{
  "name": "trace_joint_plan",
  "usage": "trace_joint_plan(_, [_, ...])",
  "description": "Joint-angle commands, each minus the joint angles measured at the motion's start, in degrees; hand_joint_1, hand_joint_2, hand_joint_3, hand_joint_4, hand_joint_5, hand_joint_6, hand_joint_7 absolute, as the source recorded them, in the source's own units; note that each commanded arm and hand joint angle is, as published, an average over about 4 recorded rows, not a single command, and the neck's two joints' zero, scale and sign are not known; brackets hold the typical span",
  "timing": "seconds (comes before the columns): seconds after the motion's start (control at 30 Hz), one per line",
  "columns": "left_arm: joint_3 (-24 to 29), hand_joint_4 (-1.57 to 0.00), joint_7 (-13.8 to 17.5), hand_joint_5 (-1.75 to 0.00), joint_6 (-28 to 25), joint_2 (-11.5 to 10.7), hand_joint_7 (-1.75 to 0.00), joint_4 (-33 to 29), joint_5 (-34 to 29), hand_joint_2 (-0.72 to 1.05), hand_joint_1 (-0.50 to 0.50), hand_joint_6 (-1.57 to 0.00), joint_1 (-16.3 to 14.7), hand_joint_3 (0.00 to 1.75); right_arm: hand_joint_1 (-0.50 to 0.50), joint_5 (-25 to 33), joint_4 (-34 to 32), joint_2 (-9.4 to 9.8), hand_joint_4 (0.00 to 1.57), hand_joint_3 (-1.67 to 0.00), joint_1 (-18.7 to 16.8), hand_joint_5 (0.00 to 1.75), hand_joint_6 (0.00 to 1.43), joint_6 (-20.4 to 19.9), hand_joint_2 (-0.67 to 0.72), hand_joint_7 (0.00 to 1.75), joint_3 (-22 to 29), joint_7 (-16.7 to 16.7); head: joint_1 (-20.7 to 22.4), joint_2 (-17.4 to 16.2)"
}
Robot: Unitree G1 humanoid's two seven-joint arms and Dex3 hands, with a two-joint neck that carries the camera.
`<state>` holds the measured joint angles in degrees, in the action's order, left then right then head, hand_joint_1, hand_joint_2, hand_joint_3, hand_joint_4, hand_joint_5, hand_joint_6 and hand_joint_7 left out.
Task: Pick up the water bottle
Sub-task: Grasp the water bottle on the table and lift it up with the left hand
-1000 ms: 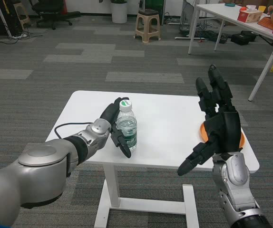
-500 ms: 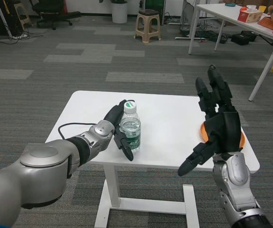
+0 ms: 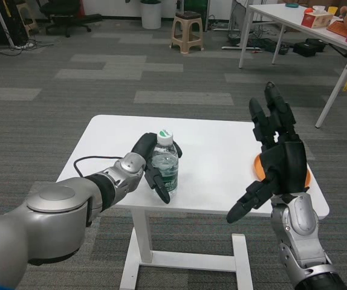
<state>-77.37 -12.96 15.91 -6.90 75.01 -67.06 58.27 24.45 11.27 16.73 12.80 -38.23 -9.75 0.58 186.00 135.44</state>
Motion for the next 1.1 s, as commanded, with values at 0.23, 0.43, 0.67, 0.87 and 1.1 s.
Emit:
trace_joint_plan(0.23, [-1.16, -1.55, -2.12, -1.75, -0.26, 0.42, -1.68, 1.19, -0.44, -0.55, -0.50, -1.39, 0.22, 0.09, -0.16, 0.24, -0.35, 0.39, 0.11, 0.00, -0.61, 0.00, 0.00, -0.35, 0.72, 0.00, 0.28, 0.41, 0.12, -0.16])
trace_joint_plan(0.43, [-1.18, -1.57, -3.00, -1.75, 1.08, 0.42, -1.55, 1.92, 0.02, -0.39, -0.33, -1.44, -0.51, 0.09, -0.12, 0.31, -0.39, 0.50, 0.11, 0.00, -0.70, 0.00, 0.00, -0.35, 0.72, 0.00, 0.35, 0.48, 0.14, -0.27])
trace_joint_plan(0.67, [2.84, -1.57, -1.13, -1.75, 6.13, -0.17, -1.31, 2.86, -0.07, -0.37, 0.44, -1.43, -3.34, 0.09, -0.12, 0.33, -0.70, 0.39, 0.11, 0.00, -1.44, 0.00, 0.00, -0.42, 0.72, 0.00, 0.66, 0.48, -0.19, -0.36])
trace_joint_plan(0.87, [8.40, -1.57, 3.22, -1.75, 7.78, -1.18, -1.17, 2.68, 0.00, -0.35, 0.50, -1.41, -5.08, 0.09, -0.12, 0.33, -0.79, 0.26, 0.11, 0.00, -1.97, 0.00, 0.00, -0.44, 0.72, 0.00, 0.99, 0.48, -0.46, -0.33])
trace_joint_plan(1.1, [11.81, -1.57, 7.40, -1.75, 9.19, -2.11, -1.05, 2.77, 0.08, -0.28, 0.50, -1.41, -5.78, 0.09, -0.12, 0.33, -0.81, 0.06, 0.11, 0.00, -2.23, 0.00, 0.00, -0.44, 0.72, 0.00, 1.12, 0.48, -0.57, -0.77])
